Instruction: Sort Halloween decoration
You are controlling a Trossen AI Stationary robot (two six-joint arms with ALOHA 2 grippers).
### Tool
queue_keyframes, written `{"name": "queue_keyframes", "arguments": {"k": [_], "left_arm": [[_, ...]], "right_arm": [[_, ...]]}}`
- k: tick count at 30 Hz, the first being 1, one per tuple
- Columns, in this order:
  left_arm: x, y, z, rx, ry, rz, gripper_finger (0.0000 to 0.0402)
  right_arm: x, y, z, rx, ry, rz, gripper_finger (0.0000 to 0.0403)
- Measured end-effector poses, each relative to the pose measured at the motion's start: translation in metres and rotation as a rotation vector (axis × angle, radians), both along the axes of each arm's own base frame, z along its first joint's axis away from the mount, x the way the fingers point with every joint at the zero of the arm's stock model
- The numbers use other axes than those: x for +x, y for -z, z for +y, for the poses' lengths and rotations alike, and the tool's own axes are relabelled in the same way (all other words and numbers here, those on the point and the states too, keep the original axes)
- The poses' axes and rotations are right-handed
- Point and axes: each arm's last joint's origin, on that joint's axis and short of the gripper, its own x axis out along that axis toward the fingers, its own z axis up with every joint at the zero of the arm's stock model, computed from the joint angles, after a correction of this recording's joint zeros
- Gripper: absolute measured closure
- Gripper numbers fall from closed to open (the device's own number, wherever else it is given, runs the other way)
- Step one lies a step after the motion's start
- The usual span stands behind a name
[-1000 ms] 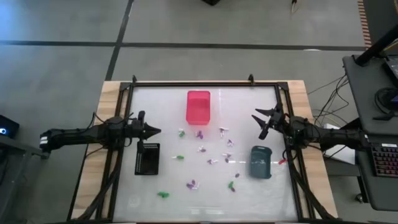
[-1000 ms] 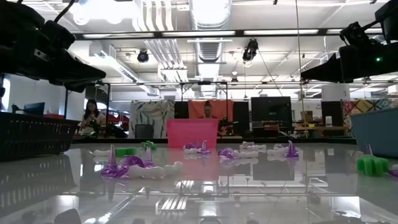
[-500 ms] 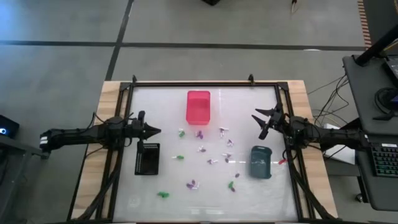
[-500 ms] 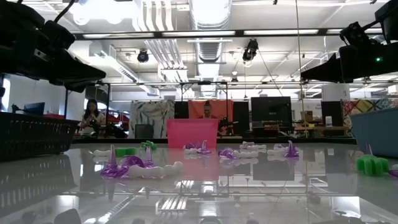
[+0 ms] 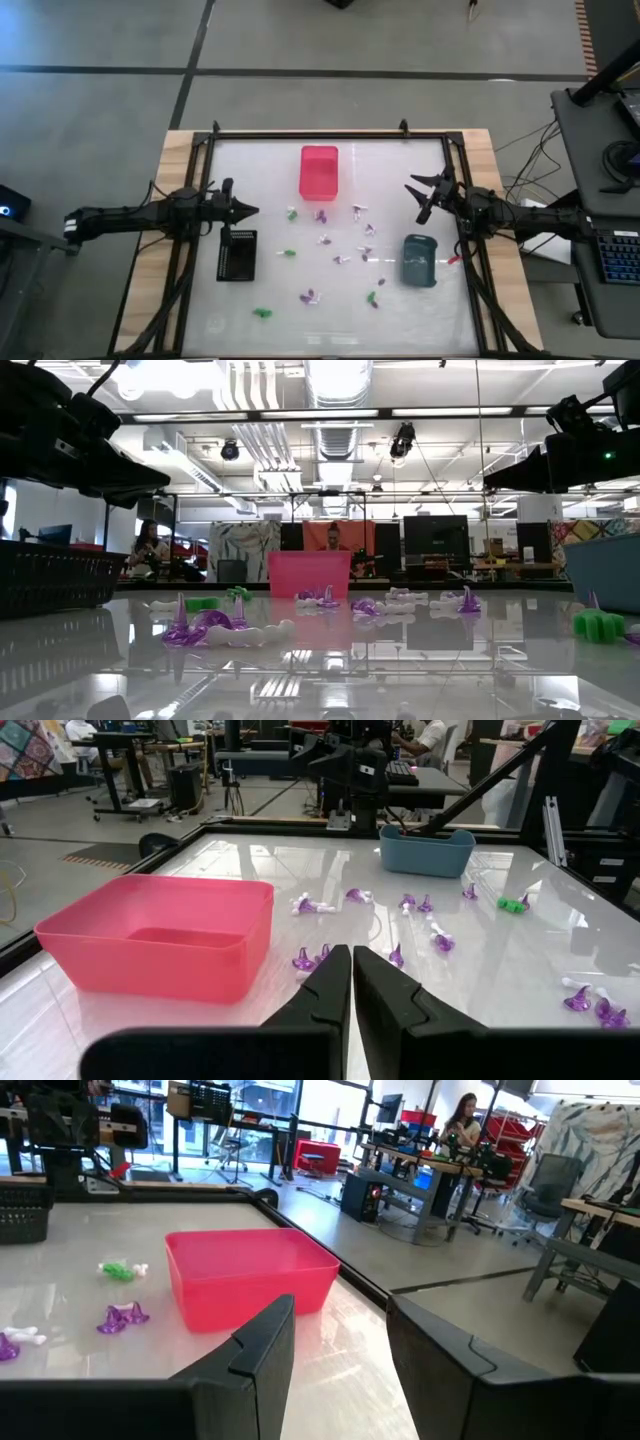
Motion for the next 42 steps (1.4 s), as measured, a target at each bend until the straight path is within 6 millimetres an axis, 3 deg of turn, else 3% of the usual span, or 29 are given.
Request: {"name": "queue_keyframes", "arguments": {"k": [35, 39, 42], "left_arm": [[0.000, 0.000, 0.000, 0.002, -0.004, 0.000, 0.0402], [0.000, -0.009, 0.005, -0.016, -0.150, -0.098, 0.0402], [-0.001, -0.014, 0.008, 0.077, -0.259, -0.128, 0.0402]], "right_arm": [[0.000, 0.000, 0.000, 0.001, 0.000, -0.004, 0.0250], [0.000, 0.000, 0.000, 0.037, 0.001, -0.027, 0.0250], [0.000, -0.001, 0.000, 0.085, 0.003, -0.058, 0.0250]]}}
